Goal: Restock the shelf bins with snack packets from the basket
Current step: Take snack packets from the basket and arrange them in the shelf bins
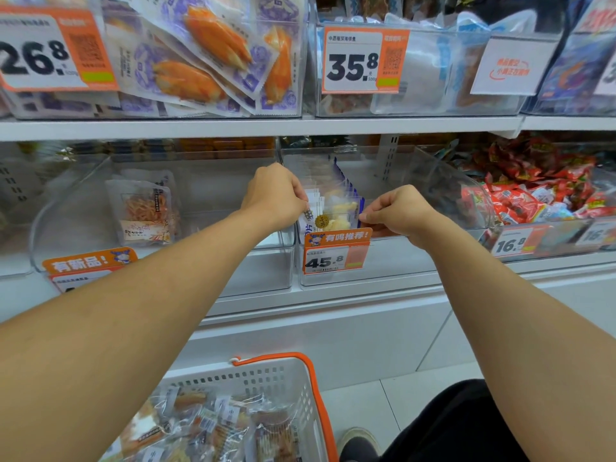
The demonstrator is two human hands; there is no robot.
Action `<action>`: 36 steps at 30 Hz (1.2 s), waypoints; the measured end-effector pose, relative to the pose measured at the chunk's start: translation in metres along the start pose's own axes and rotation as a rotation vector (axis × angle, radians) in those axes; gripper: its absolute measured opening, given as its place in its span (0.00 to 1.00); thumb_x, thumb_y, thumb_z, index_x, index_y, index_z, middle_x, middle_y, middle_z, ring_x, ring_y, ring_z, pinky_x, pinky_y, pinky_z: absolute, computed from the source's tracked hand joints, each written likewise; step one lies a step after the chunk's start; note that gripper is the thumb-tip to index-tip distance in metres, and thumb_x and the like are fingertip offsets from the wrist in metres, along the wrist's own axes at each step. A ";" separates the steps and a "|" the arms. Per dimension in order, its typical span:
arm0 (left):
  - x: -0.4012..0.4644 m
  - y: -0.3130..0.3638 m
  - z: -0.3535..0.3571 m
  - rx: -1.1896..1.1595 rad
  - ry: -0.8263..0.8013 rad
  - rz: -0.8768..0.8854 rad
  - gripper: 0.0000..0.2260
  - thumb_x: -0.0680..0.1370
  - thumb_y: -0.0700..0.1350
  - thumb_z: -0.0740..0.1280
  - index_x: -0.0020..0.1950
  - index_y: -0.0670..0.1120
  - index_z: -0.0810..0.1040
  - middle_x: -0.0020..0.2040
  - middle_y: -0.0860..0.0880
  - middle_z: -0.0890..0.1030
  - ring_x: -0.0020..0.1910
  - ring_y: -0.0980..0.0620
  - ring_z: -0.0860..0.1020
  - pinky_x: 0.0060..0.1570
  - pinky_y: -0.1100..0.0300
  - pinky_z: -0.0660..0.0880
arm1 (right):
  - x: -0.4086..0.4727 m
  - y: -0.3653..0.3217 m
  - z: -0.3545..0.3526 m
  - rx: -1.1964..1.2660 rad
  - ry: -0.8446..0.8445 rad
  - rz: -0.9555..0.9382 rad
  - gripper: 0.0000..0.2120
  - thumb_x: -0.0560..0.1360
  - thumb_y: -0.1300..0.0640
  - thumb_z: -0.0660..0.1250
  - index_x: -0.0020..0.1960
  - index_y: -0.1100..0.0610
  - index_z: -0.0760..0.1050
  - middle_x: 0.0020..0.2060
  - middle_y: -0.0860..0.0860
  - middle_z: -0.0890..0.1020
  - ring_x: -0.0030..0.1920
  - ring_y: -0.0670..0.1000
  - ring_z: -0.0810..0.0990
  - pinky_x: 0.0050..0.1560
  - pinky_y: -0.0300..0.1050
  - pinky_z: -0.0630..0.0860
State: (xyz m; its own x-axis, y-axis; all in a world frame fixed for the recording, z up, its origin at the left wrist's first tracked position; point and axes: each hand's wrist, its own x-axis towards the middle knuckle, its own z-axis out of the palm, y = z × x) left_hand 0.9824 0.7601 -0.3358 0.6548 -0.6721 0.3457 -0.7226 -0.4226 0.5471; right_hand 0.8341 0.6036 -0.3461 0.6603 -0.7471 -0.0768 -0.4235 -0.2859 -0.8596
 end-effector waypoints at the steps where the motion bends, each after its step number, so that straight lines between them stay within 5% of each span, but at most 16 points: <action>1: 0.000 0.000 0.000 -0.004 -0.001 0.000 0.04 0.72 0.42 0.77 0.38 0.48 0.84 0.32 0.55 0.77 0.38 0.53 0.77 0.39 0.59 0.72 | -0.001 -0.001 -0.001 -0.002 -0.005 -0.001 0.04 0.74 0.64 0.73 0.43 0.65 0.82 0.39 0.59 0.86 0.37 0.53 0.87 0.36 0.43 0.82; 8: -0.003 -0.001 -0.002 -0.008 -0.023 0.039 0.10 0.69 0.45 0.80 0.46 0.47 0.83 0.35 0.51 0.76 0.33 0.54 0.74 0.33 0.63 0.68 | -0.003 -0.007 -0.014 -0.039 0.017 -0.054 0.05 0.72 0.63 0.75 0.44 0.65 0.81 0.40 0.58 0.86 0.41 0.54 0.87 0.46 0.51 0.84; 13: -0.007 -0.003 -0.008 0.003 -0.029 0.067 0.14 0.67 0.47 0.81 0.49 0.47 0.82 0.35 0.52 0.75 0.33 0.56 0.73 0.32 0.65 0.66 | -0.013 -0.015 -0.023 -0.051 0.041 -0.106 0.07 0.70 0.64 0.76 0.46 0.65 0.81 0.41 0.59 0.85 0.42 0.55 0.87 0.44 0.48 0.84; 18: -0.033 -0.009 -0.038 -0.003 0.042 0.150 0.11 0.69 0.49 0.79 0.46 0.49 0.81 0.34 0.53 0.76 0.32 0.59 0.71 0.32 0.68 0.66 | -0.039 -0.050 -0.011 -0.137 0.109 -0.454 0.11 0.69 0.55 0.79 0.39 0.60 0.81 0.27 0.46 0.80 0.26 0.39 0.75 0.29 0.30 0.72; 22: -0.091 -0.047 -0.066 -0.010 -0.071 0.187 0.09 0.69 0.50 0.78 0.43 0.49 0.81 0.30 0.53 0.76 0.27 0.59 0.72 0.30 0.71 0.65 | -0.085 -0.075 0.052 -0.294 -0.405 -0.566 0.11 0.69 0.53 0.79 0.39 0.60 0.82 0.25 0.47 0.79 0.25 0.43 0.73 0.29 0.34 0.71; 27: -0.221 -0.167 -0.073 0.227 -0.624 -0.050 0.10 0.70 0.51 0.78 0.47 0.52 0.80 0.33 0.55 0.80 0.34 0.61 0.77 0.36 0.67 0.68 | -0.129 0.003 0.203 -0.812 -1.031 -0.451 0.14 0.71 0.52 0.78 0.52 0.57 0.81 0.39 0.52 0.84 0.36 0.50 0.83 0.36 0.43 0.78; 31: -0.278 -0.213 -0.094 0.518 -1.141 -0.255 0.22 0.73 0.55 0.75 0.63 0.50 0.74 0.54 0.53 0.78 0.47 0.54 0.74 0.46 0.60 0.71 | -0.164 0.054 0.284 -0.866 -1.111 -0.467 0.27 0.71 0.51 0.77 0.66 0.57 0.74 0.58 0.54 0.80 0.53 0.51 0.76 0.50 0.41 0.70; 36: -0.278 -0.217 -0.092 0.489 -1.086 -0.168 0.28 0.74 0.55 0.74 0.70 0.49 0.70 0.61 0.50 0.76 0.51 0.50 0.73 0.51 0.56 0.72 | -0.195 0.090 0.343 -0.876 -1.081 -0.416 0.34 0.69 0.47 0.79 0.68 0.58 0.69 0.61 0.56 0.77 0.54 0.56 0.77 0.55 0.50 0.76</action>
State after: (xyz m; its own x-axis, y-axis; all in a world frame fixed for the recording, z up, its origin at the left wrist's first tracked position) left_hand 0.9776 1.0946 -0.4806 0.3902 -0.6486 -0.6535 -0.8075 -0.5820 0.0955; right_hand 0.8802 0.9291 -0.5819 0.7957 0.1748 -0.5799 -0.0631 -0.9283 -0.3664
